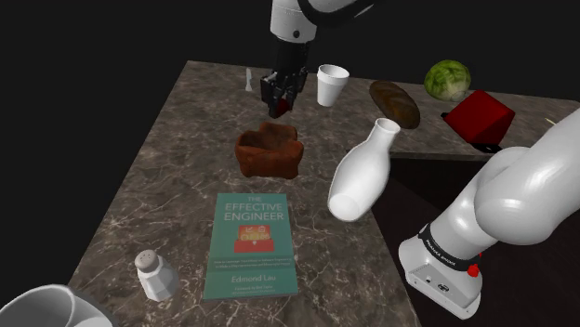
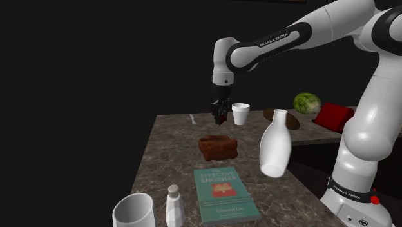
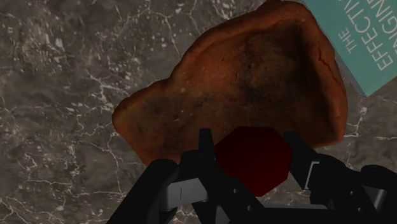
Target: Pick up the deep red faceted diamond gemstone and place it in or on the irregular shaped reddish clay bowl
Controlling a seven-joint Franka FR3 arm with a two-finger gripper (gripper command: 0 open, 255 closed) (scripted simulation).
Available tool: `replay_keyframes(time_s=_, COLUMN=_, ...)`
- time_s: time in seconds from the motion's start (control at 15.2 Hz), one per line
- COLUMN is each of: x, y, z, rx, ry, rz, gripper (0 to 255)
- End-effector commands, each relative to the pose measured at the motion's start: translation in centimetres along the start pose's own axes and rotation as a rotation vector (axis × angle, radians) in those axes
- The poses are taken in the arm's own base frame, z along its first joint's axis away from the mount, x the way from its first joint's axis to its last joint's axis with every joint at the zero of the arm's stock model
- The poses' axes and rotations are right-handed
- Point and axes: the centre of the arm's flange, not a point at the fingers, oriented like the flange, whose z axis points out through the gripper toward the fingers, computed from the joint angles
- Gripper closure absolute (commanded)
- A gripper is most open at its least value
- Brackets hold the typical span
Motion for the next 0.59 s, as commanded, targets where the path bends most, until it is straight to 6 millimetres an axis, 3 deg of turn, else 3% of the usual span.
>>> replay_keyframes(time_s=0.0, x=0.0, y=0.0, z=1.1, rx=0.000, ry=0.000, rz=0.000, gripper=255)
replay_keyframes(time_s=0.26, x=-0.1, y=0.0, z=3.6, rx=0.000, ry=0.000, rz=0.000, gripper=255)
replay_keyframes(time_s=0.53, x=-0.1, y=0.0, z=3.6, rx=0.000, ry=0.000, rz=0.000, gripper=255)
